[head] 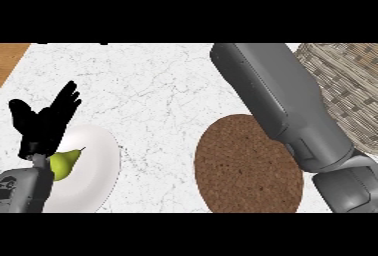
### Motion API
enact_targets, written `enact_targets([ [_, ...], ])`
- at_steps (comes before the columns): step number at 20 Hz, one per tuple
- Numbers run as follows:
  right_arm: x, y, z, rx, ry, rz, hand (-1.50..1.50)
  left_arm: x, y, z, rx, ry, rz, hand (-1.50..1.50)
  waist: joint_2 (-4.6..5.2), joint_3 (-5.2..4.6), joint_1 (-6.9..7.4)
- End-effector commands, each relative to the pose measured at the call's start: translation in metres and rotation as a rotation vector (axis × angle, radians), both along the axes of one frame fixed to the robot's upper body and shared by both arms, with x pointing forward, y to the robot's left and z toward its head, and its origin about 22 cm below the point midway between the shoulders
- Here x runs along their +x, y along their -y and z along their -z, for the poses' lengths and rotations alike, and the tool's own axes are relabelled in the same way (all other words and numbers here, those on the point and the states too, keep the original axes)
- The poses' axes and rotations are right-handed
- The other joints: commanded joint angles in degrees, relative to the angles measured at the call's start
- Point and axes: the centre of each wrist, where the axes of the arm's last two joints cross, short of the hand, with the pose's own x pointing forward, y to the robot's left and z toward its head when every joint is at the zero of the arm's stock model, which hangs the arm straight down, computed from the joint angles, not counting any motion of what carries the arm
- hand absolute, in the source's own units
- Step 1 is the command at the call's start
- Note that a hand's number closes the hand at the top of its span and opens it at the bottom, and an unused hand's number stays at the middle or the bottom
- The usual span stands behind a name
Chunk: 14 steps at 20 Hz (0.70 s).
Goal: Pick the can from the placemat and place it in the basket
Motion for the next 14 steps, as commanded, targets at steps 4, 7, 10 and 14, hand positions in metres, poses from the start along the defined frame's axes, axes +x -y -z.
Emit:
enact_targets([
  [4, 0.025, 0.049, -0.047, 0.023, -0.016, 0.208, 1.5, 0.004, -0.01, -0.005, 0.005, -0.002, 0.015, 0.0, 0.35, -0.03, 0.24],
  [7, 0.034, 0.077, -0.045, -0.012, -0.042, 0.295, 1.5, -0.001, -0.006, 0.003, 0.002, 0.001, 0.024, 0.0, 0.29, -0.03, 0.15],
  [10, 0.036, 0.103, -0.046, -0.032, -0.051, 0.365, 1.5, -0.007, 0.008, 0.01, 0.008, -0.006, -0.015, 0.0, -0.25, 0.03, -0.87],
  [14, 0.042, 0.149, -0.03, -0.034, -0.08, 0.397, 1.5, -0.008, -0.016, -0.001, 0.002, -0.013, -0.004, 0.0, -0.04, 0.05, -0.36],
])
